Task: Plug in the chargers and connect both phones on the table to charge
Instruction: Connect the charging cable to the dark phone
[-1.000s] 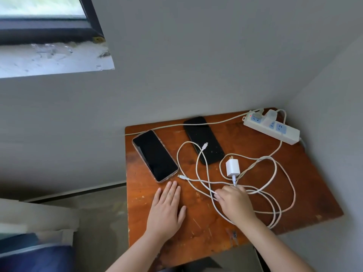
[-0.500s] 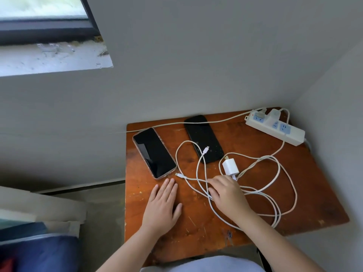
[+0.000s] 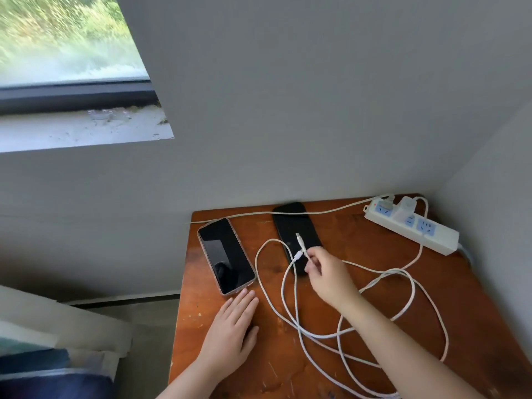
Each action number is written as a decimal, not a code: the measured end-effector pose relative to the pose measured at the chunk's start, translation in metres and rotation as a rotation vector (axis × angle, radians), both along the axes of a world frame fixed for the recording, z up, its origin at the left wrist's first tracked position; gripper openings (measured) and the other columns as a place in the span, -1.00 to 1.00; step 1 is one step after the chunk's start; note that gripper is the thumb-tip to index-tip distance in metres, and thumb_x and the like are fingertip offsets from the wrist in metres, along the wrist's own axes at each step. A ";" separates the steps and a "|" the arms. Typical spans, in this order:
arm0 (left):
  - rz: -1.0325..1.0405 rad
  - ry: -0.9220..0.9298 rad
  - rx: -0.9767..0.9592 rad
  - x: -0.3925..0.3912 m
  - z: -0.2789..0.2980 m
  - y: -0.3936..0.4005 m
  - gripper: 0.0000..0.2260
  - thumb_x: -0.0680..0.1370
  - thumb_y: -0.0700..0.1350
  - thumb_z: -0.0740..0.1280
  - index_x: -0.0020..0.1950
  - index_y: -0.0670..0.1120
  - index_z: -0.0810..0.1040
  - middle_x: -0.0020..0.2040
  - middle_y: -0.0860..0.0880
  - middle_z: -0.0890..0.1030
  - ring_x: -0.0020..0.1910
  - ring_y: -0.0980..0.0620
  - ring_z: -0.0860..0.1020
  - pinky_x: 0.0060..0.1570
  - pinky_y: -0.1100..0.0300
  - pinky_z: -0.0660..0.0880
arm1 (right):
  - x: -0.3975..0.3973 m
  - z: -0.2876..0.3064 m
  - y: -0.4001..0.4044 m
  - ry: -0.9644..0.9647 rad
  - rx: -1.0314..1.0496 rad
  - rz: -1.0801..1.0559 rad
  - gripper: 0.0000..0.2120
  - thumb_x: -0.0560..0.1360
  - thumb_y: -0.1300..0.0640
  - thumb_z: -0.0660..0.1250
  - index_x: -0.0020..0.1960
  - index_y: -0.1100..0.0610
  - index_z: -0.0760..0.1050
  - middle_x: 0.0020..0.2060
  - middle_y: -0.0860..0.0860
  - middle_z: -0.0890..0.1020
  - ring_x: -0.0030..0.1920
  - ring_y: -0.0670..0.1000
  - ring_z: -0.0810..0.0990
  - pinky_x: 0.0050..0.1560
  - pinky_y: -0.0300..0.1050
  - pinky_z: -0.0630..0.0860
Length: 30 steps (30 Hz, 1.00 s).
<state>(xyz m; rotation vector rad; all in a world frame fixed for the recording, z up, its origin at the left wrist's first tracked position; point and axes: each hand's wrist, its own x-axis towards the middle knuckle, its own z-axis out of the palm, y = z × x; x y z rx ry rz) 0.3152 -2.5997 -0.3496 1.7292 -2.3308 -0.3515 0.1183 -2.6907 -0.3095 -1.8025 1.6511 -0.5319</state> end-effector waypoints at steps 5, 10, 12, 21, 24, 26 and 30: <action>-0.056 0.086 0.050 -0.027 0.007 -0.056 -0.57 0.56 -0.03 0.15 0.42 0.00 0.18 0.45 0.05 0.17 0.44 0.10 -0.02 0.37 0.19 -0.14 | -0.019 0.004 -0.011 0.073 0.088 0.015 -0.82 0.58 0.17 0.15 0.10 0.19 0.45 -0.05 0.12 0.63 -0.18 0.01 0.59 -0.28 -0.32 0.44; -0.238 -0.063 0.134 -0.062 0.000 -0.102 -0.57 0.59 0.00 0.00 0.45 0.05 0.02 0.51 0.04 -0.02 0.41 0.13 -0.26 0.33 0.17 -0.32 | -0.031 -0.016 -0.001 0.474 -0.074 0.098 -0.80 0.59 0.12 0.07 0.05 0.10 0.45 -0.09 0.01 0.66 -0.07 0.02 0.60 -0.02 -0.13 0.37; -0.260 -0.136 0.181 -0.071 -0.004 -0.105 -0.57 0.59 -0.02 0.00 0.45 0.03 0.02 0.52 0.01 -0.03 0.45 0.08 -0.22 0.34 0.12 -0.32 | -0.046 -0.019 -0.002 0.497 -0.051 0.036 -0.81 0.58 0.13 0.09 0.07 0.08 0.45 -0.12 -0.02 0.66 -0.09 0.01 0.60 -0.02 -0.12 0.35; 0.048 -0.384 0.230 -0.054 -0.004 -0.094 -0.47 0.56 0.08 -0.01 0.46 -0.12 -0.03 0.52 -0.09 0.01 0.48 -0.06 -0.15 0.37 -0.01 -0.30 | -0.060 -0.018 -0.001 0.354 0.011 -0.124 -0.76 0.56 0.17 0.17 0.20 0.10 0.46 0.02 0.01 0.65 0.04 0.00 0.58 0.12 -0.13 0.40; -0.007 -0.373 0.201 -0.049 -0.002 -0.097 -0.44 0.56 0.06 0.03 0.46 -0.11 -0.11 0.52 -0.09 -0.06 0.47 -0.05 -0.19 0.34 0.05 -0.32 | -0.047 -0.017 0.001 0.157 0.057 -0.139 -0.80 0.56 0.15 0.18 0.10 0.15 0.52 -0.04 0.08 0.67 -0.04 0.04 0.61 0.11 -0.06 0.52; -0.119 -0.364 0.184 -0.054 0.003 -0.109 -0.42 0.55 0.00 0.08 0.46 -0.09 -0.14 0.52 -0.08 -0.09 0.47 -0.04 -0.22 0.35 0.07 -0.30 | -0.041 -0.017 0.004 0.107 0.058 -0.116 -0.77 0.58 0.10 0.14 0.01 0.18 0.54 -0.16 0.10 0.67 -0.13 0.07 0.61 0.02 -0.04 0.53; -0.365 -0.430 0.256 -0.071 0.015 -0.147 -0.28 0.48 -0.10 0.23 0.45 -0.08 -0.20 0.51 -0.07 -0.17 0.46 -0.01 -0.26 0.38 0.07 -0.26 | -0.037 -0.019 0.008 0.110 0.030 -0.128 -0.72 0.60 0.06 0.08 0.16 0.15 0.48 -0.11 0.06 0.68 -0.08 0.04 0.62 0.04 -0.10 0.49</action>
